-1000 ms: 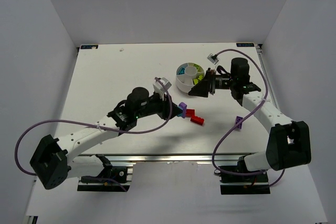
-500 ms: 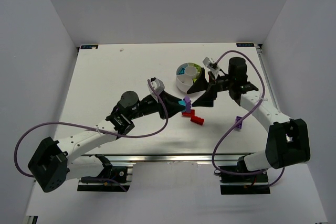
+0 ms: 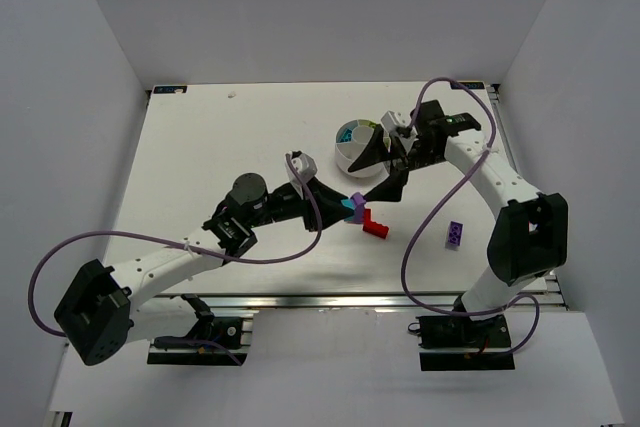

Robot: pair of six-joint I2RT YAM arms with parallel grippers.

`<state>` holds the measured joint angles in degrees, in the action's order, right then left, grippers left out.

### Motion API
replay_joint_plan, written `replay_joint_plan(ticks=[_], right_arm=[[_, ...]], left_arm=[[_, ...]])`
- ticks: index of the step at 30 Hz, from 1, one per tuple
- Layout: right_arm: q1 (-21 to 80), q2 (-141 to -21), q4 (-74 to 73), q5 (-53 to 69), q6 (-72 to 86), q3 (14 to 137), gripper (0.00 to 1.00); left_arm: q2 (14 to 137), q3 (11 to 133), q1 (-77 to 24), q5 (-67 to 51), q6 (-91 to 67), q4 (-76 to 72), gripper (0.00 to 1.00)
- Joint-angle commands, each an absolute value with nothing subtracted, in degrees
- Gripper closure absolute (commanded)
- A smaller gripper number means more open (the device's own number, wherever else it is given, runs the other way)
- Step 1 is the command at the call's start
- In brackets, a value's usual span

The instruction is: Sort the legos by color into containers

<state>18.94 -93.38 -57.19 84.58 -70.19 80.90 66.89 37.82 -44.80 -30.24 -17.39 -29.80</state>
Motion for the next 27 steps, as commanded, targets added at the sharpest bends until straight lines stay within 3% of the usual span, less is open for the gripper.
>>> replay_joint_plan(ticks=[1, 9, 12, 14, 15, 18, 22, 27], right_arm=[[21.0, -92.7, -74.9, 87.6, -86.0, 81.0, 0.14], [21.1, -92.2, -74.0, 84.4, -84.2, 84.4, 0.18], [21.1, -90.0, -64.2, 81.2, -72.0, 83.9, 0.18], [21.2, -87.4, -45.9, 77.4, -59.9, 81.9, 0.17], [21.3, -83.9, -28.0, 75.4, -44.6, 78.1, 0.14], [21.7, -78.7, -7.6, 68.5, -27.7, 73.0, 0.1], [23.2, -79.5, -2.8, 64.7, -18.1, 77.1, 0.11], [25.1, -79.1, -7.3, 69.3, -19.6, 78.4, 0.11]], left_arm=[[65.3, 38.1, -44.7, -27.6, -15.8, -31.4, 1.0], [61.6, 38.5, -44.1, -25.0, -11.9, -24.4, 1.0], [58.6, 38.7, -43.9, -23.6, -10.6, -21.7, 1.0], [56.3, 39.2, -43.7, -22.1, -9.7, -19.1, 1.0], [55.6, 39.5, -43.7, -21.6, -9.1, -17.2, 1.0], [52.8, 40.2, -43.6, -19.5, -8.1, -14.9, 1.0], [51.2, 41.4, -43.4, -17.9, -5.4, -11.6, 1.0], [51.9, 42.7, -43.0, -17.8, -3.7, -10.7, 1.0]])
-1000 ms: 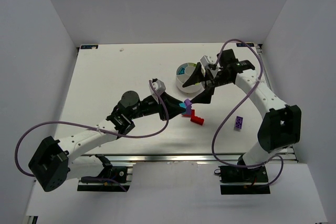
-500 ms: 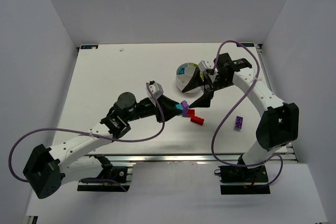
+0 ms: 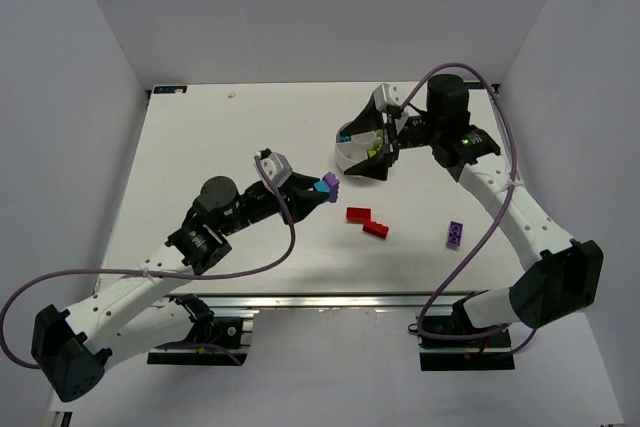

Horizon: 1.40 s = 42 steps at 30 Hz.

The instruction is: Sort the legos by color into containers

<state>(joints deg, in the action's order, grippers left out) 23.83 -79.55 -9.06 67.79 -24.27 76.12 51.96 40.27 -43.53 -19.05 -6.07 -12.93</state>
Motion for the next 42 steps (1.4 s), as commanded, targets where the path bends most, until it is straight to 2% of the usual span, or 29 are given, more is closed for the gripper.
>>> replay_joint_plan(ticks=[1, 10, 20, 29, 32, 35, 36, 39, 42], right_arm=[[25.7, -78.9, -9.6, 70.0, -21.3, 78.7, 0.11], [28.6, -78.7, -28.0, 73.3, -39.2, 80.2, 0.16], [30.1, -82.1, -35.9, 73.3, -49.0, 83.3, 0.2], [31.2, -84.0, -36.8, 72.9, -50.9, 84.8, 0.26], [31.3, -84.5, -38.6, 72.9, -52.5, 85.3, 0.32], [31.3, -84.7, -40.0, 72.6, -53.6, 85.7, 0.46], [31.3, -84.8, -40.0, 72.6, -53.7, 85.8, 0.55], [31.3, -84.7, -40.3, 72.3, -54.3, 86.0, 0.69], [31.3, -84.8, -41.0, 72.1, -54.9, 86.4, 0.78]], left_arm=[[52.0, 42.9, -42.9, -17.9, -3.6, -10.8, 1.0], [53.3, 45.0, -42.5, -18.5, -0.4, -8.7, 1.0], [54.1, 45.3, -41.9, -22.3, -0.9, -9.6, 1.0], [53.9, 44.4, -41.9, -22.7, -1.8, -11.0, 1.0], [53.9, 44.3, -41.9, -22.7, -1.7, -11.1, 1.0], [54.0, 44.2, -41.8, -22.7, -1.7, -11.0, 1.0], [54.1, 44.2, -41.9, -22.8, -1.7, -11.0, 1.0], [54.0, 44.2, -41.8, -22.6, -1.5, -10.7, 1.0], [53.7, 44.0, -41.6, -22.2, -1.2, -10.1, 1.0]])
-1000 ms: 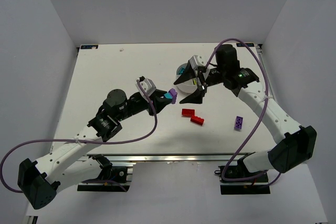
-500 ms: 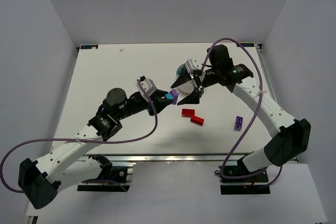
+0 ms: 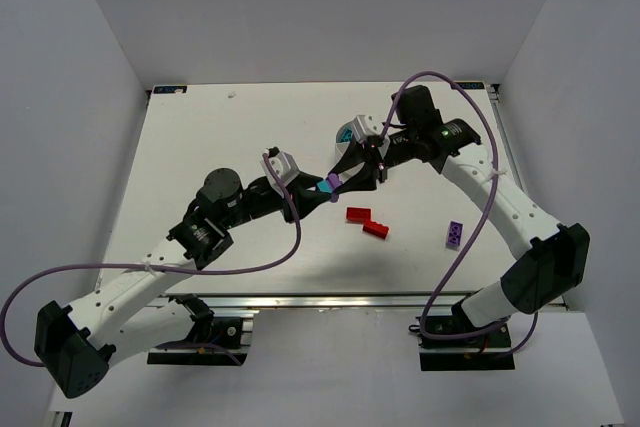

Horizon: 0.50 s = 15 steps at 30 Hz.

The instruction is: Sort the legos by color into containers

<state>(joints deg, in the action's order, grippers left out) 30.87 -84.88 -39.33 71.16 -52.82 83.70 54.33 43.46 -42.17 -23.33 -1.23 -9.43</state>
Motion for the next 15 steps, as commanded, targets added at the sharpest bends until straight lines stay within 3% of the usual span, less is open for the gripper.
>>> replay_joint_plan(ticks=[1, 14, 15], right_arm=[[31.3, -85.0, -41.2, 71.5, -55.4, 86.7, 0.79], [24.3, -88.0, -43.7, 69.7, -58.3, 90.0, 0.94], [24.3, -88.5, -43.8, 68.1, -58.2, 90.1, 0.99]], left_arm=[[53.6, 43.8, -41.4, -22.1, -1.1, -9.9, 1.0], [47.7, 39.8, -37.7, -23.2, -0.6, -4.6, 1.0], [47.5, 39.6, -37.4, -23.2, -0.5, -4.3, 1.0]])
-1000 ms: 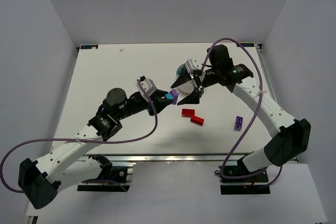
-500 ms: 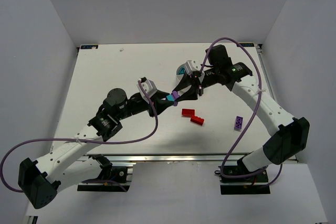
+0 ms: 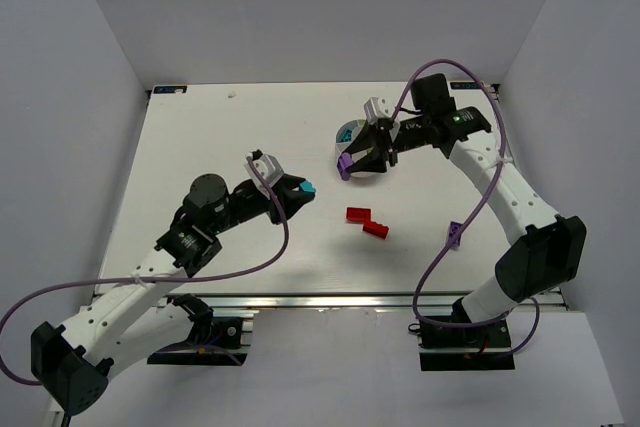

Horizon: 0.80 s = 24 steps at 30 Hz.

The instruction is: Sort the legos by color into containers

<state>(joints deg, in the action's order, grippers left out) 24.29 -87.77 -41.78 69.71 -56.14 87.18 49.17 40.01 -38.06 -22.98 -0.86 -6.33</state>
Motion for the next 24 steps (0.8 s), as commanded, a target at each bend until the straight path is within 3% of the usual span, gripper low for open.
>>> replay_joint_plan(ticks=[1, 9, 11, 18, 24], right_arm=[[24.3, -88.6, -42.5, 67.1, -57.7, 89.9, 1.0], [24.3, -84.7, -13.3, 45.2, -34.7, 76.0, 1.0], [24.3, -84.8, -11.1, 45.3, -36.0, 74.8, 1.0], [21.4, -90.9, -24.3, 58.2, -67.4, 75.0, 1.0], [19.6, -105.7, -54.2, 60.0, -95.1, 96.1, 1.0]], left_arm=[[47.1, 39.6, -37.4, -23.1, -0.6, -4.1, 1.0], [47.5, 40.1, -36.9, -16.4, -4.8, -2.5, 1.0], [48.9, 41.5, -36.9, -15.3, -6.2, -1.1, 1.0], [49.7, 41.2, -36.9, -16.5, -9.3, -3.7, 1.0], [49.3, 41.2, -36.8, -16.2, -9.3, -3.3, 1.0]])
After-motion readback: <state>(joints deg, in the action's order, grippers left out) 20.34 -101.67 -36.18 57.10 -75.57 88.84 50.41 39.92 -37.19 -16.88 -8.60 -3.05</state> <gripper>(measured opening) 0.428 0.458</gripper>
